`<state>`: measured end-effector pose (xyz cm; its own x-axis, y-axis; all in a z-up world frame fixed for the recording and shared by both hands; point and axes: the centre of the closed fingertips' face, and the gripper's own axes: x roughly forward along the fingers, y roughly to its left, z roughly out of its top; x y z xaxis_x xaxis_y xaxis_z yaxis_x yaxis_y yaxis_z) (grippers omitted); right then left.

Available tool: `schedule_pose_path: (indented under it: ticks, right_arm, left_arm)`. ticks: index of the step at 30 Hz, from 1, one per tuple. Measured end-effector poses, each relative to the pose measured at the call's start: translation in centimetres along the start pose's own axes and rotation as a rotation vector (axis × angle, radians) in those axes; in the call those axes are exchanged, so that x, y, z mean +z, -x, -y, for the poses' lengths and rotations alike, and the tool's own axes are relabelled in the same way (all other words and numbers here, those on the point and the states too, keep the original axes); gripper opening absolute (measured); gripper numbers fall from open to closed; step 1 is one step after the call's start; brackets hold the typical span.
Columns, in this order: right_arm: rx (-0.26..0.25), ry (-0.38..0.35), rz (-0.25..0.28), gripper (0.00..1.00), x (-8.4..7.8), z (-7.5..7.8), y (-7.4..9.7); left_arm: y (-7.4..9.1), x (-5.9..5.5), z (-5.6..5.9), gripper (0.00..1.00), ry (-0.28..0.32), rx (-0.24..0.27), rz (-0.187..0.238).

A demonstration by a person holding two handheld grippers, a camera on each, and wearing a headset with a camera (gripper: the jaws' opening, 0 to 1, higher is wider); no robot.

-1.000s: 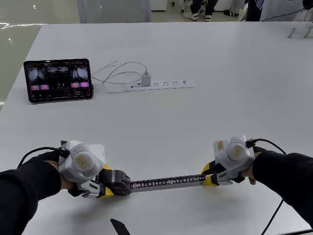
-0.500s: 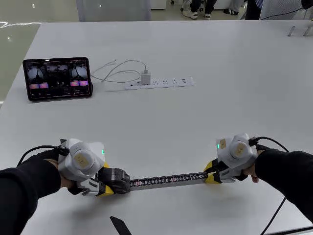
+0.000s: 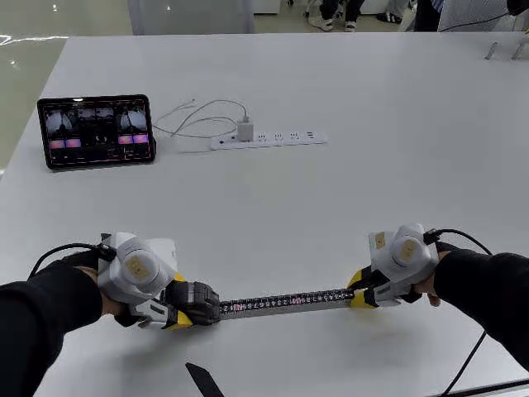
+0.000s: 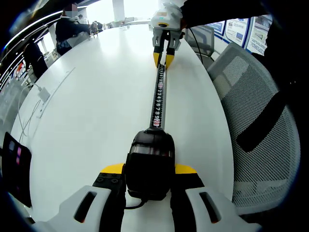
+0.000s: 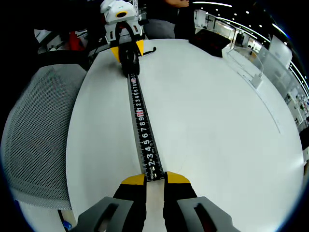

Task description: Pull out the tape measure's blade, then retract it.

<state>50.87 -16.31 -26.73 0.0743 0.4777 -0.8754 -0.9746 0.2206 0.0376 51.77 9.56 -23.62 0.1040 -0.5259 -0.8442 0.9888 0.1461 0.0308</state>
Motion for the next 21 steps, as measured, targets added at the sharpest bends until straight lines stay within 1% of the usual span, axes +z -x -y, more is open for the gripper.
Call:
schedule_pose_path:
  ticks: [21]
  right_arm:
    - [-0.007, -0.008, -0.01, 0.08, -0.91, 0.21, 0.42]
  left_arm:
    - [-0.1, -0.03, -0.04, 0.3, 0.001, 0.001, 0.003]
